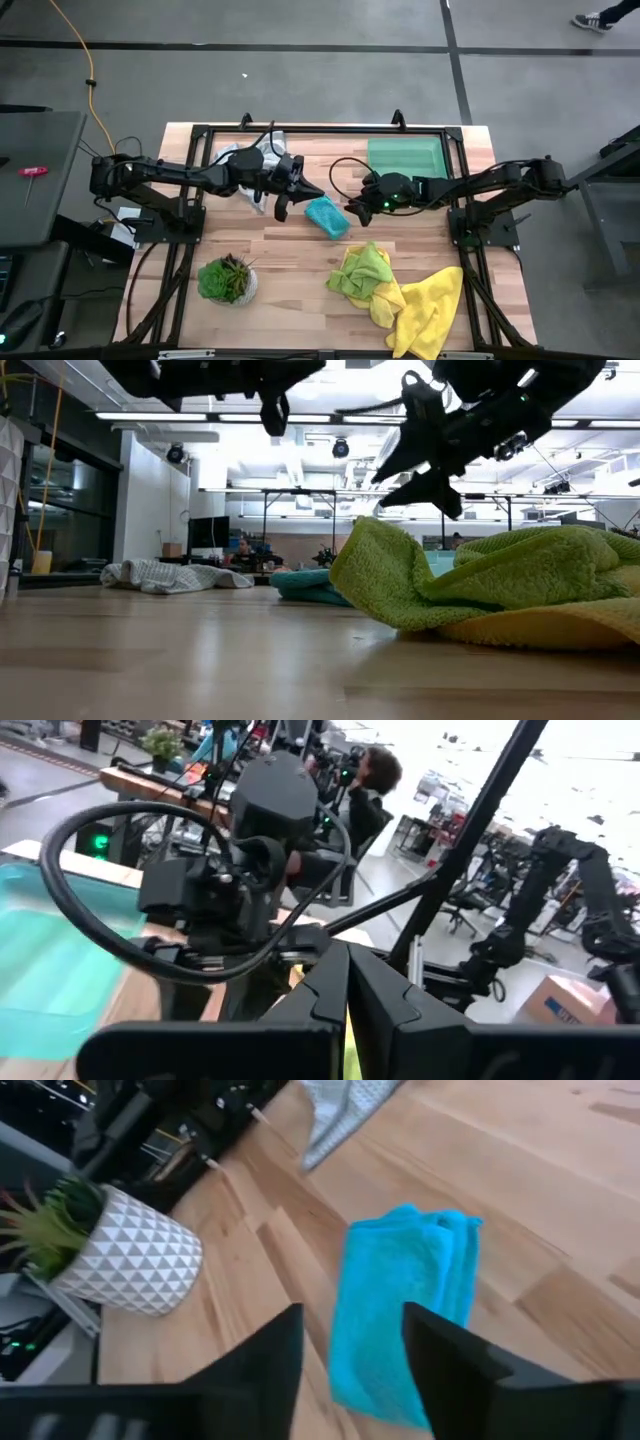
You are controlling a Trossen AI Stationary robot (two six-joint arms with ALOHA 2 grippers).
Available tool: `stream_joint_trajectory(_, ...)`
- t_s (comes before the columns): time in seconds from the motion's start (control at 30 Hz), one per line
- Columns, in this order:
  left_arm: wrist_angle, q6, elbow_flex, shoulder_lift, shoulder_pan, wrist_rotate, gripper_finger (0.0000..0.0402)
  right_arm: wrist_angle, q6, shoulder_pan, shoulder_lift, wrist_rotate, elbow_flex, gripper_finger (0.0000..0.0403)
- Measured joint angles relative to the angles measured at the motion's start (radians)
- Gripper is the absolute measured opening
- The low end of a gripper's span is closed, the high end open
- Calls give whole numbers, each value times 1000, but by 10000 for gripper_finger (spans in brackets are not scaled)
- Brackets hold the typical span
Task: Fold microfiber towels
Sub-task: Put the blue towel into the green bin
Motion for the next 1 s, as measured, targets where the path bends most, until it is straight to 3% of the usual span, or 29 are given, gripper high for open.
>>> stream_joint_trajectory(0.17,124,-50,-105,-74,2,-76,0,-1,10,-1,50,-32,53,221)
stream_joint_trajectory(0.3,191,-97,-230,-177,4,-186,0,-4,72,-14,122,-82,96,225)
stream_joint_trajectory(0.43,183,-133,-308,-275,-3,-232,0,-32,120,-40,216,-84,138,225)
stream_joint_trajectory(0.73,71,-137,-343,-372,-21,-245,0,-288,96,-43,379,-73,278,225)
stream_joint_trajectory(1.0,21,-130,-344,-374,-17,-238,0,-335,143,0,479,-26,331,225)
